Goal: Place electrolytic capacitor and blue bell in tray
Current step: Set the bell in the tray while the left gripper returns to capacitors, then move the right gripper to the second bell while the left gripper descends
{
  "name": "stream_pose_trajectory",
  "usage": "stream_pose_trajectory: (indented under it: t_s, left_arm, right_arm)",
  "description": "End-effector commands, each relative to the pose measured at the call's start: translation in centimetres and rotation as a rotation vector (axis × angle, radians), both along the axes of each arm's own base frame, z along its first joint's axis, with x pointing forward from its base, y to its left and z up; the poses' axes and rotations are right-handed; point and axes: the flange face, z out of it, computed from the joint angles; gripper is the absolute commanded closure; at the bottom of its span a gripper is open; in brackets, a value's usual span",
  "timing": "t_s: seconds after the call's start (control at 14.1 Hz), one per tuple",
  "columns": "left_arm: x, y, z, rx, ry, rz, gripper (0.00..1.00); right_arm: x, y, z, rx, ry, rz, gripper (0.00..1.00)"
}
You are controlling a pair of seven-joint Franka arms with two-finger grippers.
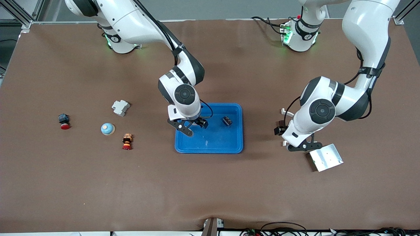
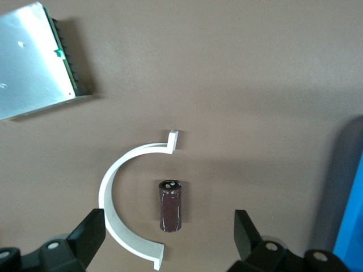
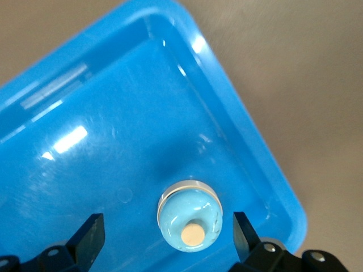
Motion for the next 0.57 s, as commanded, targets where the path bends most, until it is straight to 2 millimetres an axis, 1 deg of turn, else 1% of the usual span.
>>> stream_pose_trajectory:
  t_s: [0.0,0.14,0.28,0.36,0.5]
  left_arm:
    - [-1.8,-0.1,-1.7,-0.031,-0.014,-0.024,0.00]
    - [-2.4,-0.3,-2.9,-0.045,-0.024,-0.030,0.00]
    - [-3.2,-0.1,-4.1,-0.042,-0.010,-0.035,0.00]
    - [-3.5,-0.1,-4.7,-0.040,-0.003,-0.039,0.00]
    - [-3.8,1.0,-5.9,-0.044,-0.002,-0.028,0.00]
  right_arm:
    - [1.0,-2.6,2.5,-0.024,0.037,0.075,0.00]
    - [1.5,-4.8,5.2,-0.032,0.056,0.114,0.00]
    - [0.4,-6.2,6.8,-0.046,0.053,0.156,0.00]
    - [-0.1,-7.4,7.2,-0.060,0.053,0.187,0.00]
    - [-0.8,-10.9,7.9,-0.076,0.056,0.240,0.00]
